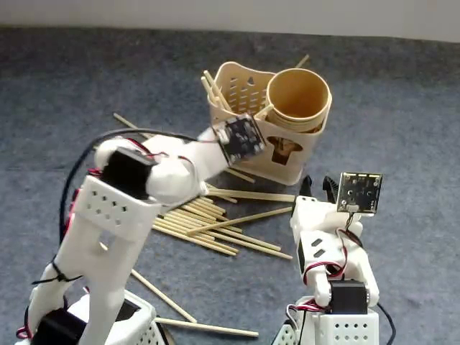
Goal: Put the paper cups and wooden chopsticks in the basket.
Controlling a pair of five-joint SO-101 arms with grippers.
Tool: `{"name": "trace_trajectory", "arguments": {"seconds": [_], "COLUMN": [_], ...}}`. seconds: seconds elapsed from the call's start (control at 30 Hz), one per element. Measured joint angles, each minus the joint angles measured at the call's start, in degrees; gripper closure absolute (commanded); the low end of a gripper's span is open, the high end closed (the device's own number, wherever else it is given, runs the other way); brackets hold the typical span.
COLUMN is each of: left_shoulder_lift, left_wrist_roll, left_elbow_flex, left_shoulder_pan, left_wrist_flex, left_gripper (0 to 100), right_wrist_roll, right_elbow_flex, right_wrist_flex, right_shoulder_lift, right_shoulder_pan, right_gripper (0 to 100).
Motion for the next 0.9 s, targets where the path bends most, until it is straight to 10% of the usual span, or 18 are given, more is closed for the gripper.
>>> {"name": "trace_trajectory", "arguments": {"seconds": [0.9], "left_shoulder_lift": [0.0], "left_wrist_roll": [37.19], "left_elbow_flex": [-15.12], "left_shoulder_pan": [-0.26], "left_wrist_flex": [-45.1], "left_gripper": [99], "right_wrist_roll": [0.0], "right_elbow_flex": [0.0], "right_wrist_flex": [0.0], "right_shoulder_lift": [0.0], "right_shoulder_pan": [0.0], "right_gripper": [87.2]}}
